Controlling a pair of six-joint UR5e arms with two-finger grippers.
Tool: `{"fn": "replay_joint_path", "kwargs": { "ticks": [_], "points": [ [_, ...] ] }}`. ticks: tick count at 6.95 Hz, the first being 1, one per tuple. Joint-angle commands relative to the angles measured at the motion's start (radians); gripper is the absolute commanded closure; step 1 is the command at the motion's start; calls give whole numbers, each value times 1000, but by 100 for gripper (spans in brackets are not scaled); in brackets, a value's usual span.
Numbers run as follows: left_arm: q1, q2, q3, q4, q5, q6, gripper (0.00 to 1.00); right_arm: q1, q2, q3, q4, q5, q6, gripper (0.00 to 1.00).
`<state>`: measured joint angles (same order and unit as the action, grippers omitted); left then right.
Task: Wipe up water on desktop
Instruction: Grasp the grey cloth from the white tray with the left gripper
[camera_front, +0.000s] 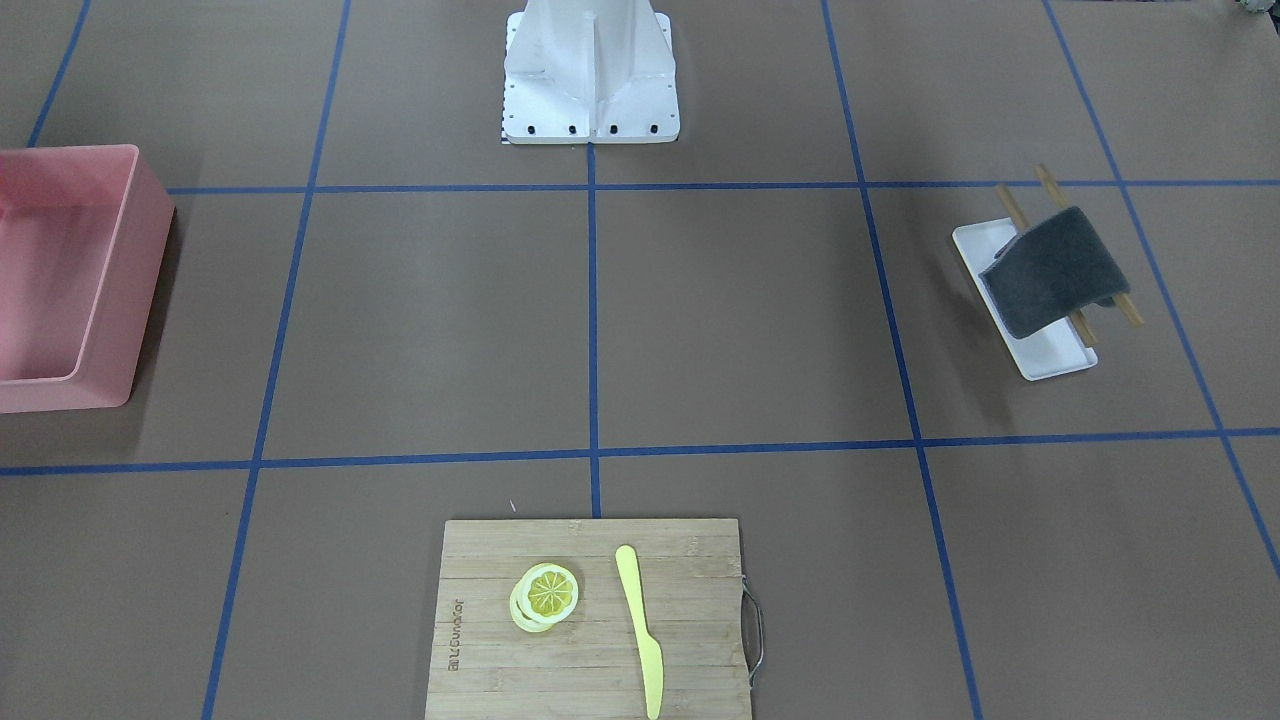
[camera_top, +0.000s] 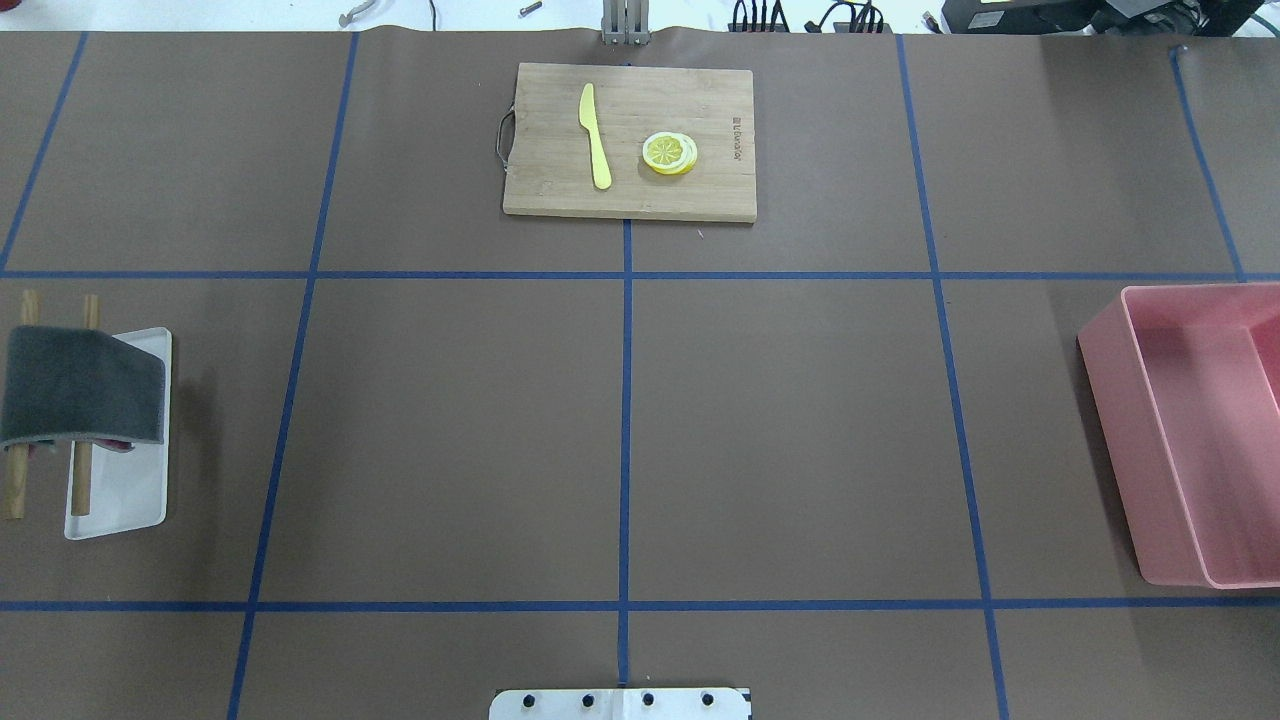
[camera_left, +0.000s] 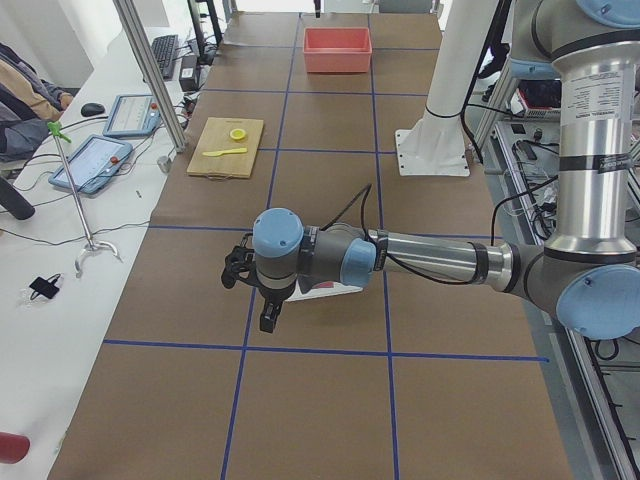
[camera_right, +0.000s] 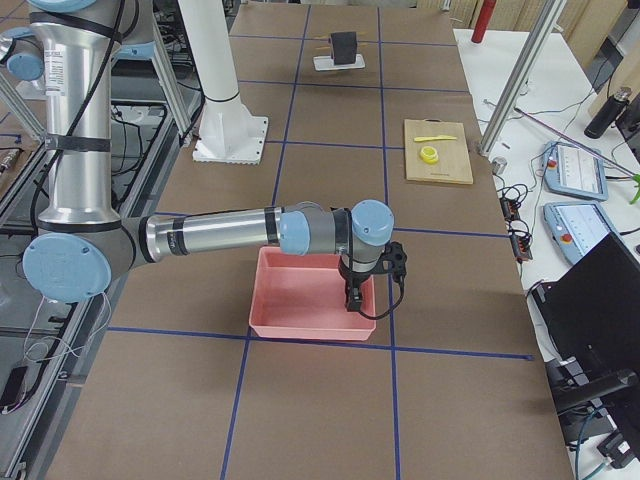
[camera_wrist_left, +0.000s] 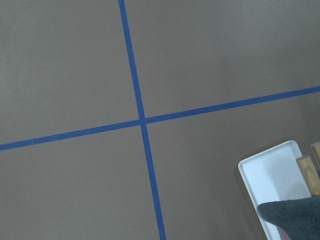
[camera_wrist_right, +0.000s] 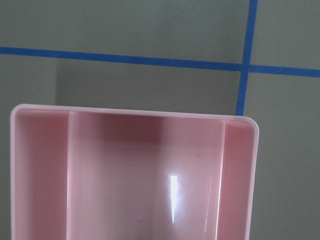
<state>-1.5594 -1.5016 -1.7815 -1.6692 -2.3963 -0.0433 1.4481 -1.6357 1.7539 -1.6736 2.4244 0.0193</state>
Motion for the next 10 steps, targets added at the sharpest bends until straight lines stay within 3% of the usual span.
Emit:
{"fn": "replay_joint_path", "kwargs": {
  "ticks": [1, 2, 6, 9, 10],
  "points": [
    [1, 21, -54, 8, -1, -33, 2, 0, -51, -23, 64, -4, -1, 0],
    [1, 36, -62, 5, -61, -35, 2, 0, -64, -33, 136, -4, 8, 0],
    [10, 72, -61, -6, -72, -74, 2, 0, -64, -27, 147, -4, 16, 0],
    [206, 64, -64, -90, -61, -436, 2, -2, -24, -42, 164, -4, 60, 0],
    [255, 66, -65, -140, -60, -491, 2, -12, -24, -40, 223, -4, 60, 0]
  ]
}}
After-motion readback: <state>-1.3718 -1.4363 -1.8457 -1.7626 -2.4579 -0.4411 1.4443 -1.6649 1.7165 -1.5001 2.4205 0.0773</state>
